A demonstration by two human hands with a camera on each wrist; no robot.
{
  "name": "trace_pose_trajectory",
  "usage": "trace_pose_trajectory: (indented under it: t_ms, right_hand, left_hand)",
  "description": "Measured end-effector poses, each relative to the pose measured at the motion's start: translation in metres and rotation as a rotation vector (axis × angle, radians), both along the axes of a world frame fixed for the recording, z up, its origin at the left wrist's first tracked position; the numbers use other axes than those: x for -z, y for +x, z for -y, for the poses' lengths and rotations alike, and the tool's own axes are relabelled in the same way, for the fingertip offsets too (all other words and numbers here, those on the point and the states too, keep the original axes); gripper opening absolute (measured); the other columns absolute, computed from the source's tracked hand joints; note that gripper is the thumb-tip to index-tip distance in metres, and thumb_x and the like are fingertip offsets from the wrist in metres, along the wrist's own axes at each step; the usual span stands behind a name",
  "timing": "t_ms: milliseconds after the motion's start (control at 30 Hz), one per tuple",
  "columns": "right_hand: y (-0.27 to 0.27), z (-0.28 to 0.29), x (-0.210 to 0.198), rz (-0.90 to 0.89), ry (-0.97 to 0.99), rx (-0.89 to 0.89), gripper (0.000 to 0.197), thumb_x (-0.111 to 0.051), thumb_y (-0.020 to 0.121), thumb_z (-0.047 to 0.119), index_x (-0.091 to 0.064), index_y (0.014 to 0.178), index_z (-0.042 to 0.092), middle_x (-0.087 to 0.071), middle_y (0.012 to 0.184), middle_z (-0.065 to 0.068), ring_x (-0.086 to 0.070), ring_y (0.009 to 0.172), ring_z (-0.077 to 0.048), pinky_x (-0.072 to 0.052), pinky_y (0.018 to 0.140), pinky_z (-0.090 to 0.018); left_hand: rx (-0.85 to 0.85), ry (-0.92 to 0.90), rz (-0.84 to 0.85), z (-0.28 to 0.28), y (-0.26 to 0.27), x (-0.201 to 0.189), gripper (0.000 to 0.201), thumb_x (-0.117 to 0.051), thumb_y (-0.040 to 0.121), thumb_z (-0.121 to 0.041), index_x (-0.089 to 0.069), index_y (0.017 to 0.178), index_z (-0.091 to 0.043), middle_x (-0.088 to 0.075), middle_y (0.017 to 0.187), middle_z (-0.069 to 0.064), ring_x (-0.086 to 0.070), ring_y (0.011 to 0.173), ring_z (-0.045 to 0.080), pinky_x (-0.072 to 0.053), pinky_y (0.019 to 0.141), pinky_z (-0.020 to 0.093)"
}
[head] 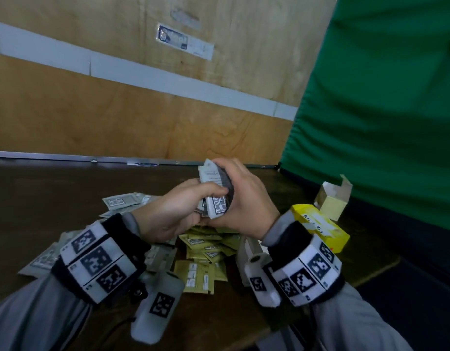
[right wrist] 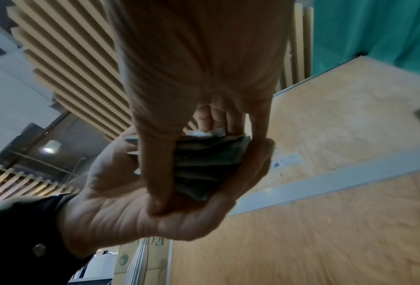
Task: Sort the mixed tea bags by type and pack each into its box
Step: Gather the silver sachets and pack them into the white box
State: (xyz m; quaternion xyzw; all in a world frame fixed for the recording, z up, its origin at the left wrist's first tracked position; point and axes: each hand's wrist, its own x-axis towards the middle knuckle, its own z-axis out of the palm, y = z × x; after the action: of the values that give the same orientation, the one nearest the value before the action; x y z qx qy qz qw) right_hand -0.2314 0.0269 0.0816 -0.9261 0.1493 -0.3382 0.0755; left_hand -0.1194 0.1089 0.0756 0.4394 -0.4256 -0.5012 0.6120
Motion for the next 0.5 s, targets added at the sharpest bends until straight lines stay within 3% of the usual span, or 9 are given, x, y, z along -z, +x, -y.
trace_pose_trajectory:
  t_ms: [67,167,233,267,333,367,433,500]
  right_hand:
    - [0.0,-0.001,0.003,0.053,0.031,-0.059,0.083,-0.089,0.053,0.027,-0.049,0.124,0.013,-0.054,0.111,0.004,-0.052,0.099,-0.004,-0.045,0.084,-0.023]
    - [0.002,-0.002,0.005,0.028,0.115,-0.123,0.085,-0.09,0.053,0.025,-0.049,0.127,0.013,-0.059,0.117,0.002,-0.055,0.106,-0.004,-0.044,0.088,-0.014]
    - [0.005,0.0,0.005,-0.003,0.147,-0.112,0.091,-0.09,0.054,0.029,-0.047,0.132,0.015,-0.059,0.124,0.003,-0.054,0.111,-0.002,-0.041,0.093,-0.011]
    - [0.007,0.001,0.004,-0.019,0.157,-0.097,0.093,-0.09,0.054,0.03,-0.046,0.135,0.016,-0.057,0.127,0.004,-0.051,0.113,0.0,-0.039,0.094,-0.008]
    - [0.012,0.007,0.002,-0.051,0.151,-0.064,0.091,-0.088,0.057,0.033,-0.046,0.136,0.015,-0.056,0.129,0.002,-0.049,0.114,-0.002,-0.037,0.095,-0.011]
    - [0.015,0.009,0.0,-0.068,0.14,-0.043,0.087,-0.087,0.059,0.035,-0.048,0.134,0.015,-0.056,0.127,-0.001,-0.051,0.113,-0.007,-0.039,0.095,-0.016]
    - [0.024,0.013,-0.006,-0.114,0.137,0.01,0.074,-0.082,0.066,0.037,-0.051,0.13,0.015,-0.056,0.122,-0.004,-0.053,0.109,-0.013,-0.041,0.091,-0.023]
    - [0.037,0.018,-0.01,-0.196,0.157,0.043,0.063,-0.078,0.073,0.037,-0.053,0.127,0.016,-0.057,0.121,-0.003,-0.053,0.108,-0.014,-0.044,0.089,-0.025]
  left_hand:
    - [0.086,0.028,-0.023,-0.005,0.003,0.0,0.018,-0.051,0.088,-0.011,-0.065,0.1,-0.01,-0.07,0.092,0.01,-0.067,0.081,0.017,-0.054,0.076,0.032]
    - [0.14,0.06,-0.053,-0.007,0.004,0.001,0.021,-0.058,0.076,-0.021,-0.067,0.093,-0.013,-0.072,0.085,0.004,-0.069,0.076,0.011,-0.055,0.067,0.025]
    - [0.087,0.083,-0.05,-0.005,0.002,0.001,0.015,-0.057,0.086,-0.023,-0.067,0.091,-0.013,-0.071,0.082,0.004,-0.069,0.069,0.01,-0.055,0.061,0.023]
    - [0.041,0.105,-0.053,-0.005,0.002,0.0,0.018,-0.054,0.091,-0.025,-0.064,0.088,-0.012,-0.067,0.078,0.006,-0.067,0.059,0.01,-0.054,0.052,0.02]
    - [-0.068,0.128,-0.1,-0.003,0.013,-0.005,0.024,-0.052,0.094,-0.033,-0.056,0.097,-0.009,-0.054,0.072,0.006,-0.057,0.046,0.009,-0.047,0.039,0.017]
    - [-0.134,0.111,-0.127,-0.003,0.024,-0.007,0.031,-0.052,0.093,-0.037,-0.051,0.109,-0.011,-0.05,0.074,0.006,-0.054,0.05,0.011,-0.048,0.042,0.019]
    - [-0.29,0.08,-0.112,-0.004,0.051,-0.012,0.046,-0.053,0.091,-0.045,-0.044,0.129,-0.02,-0.049,0.081,0.004,-0.052,0.062,0.013,-0.056,0.065,0.03]
    - [-0.416,0.05,-0.092,-0.011,0.077,-0.021,0.039,-0.053,0.092,-0.043,-0.045,0.126,-0.026,-0.05,0.084,0.003,-0.053,0.068,0.014,-0.054,0.082,0.039]
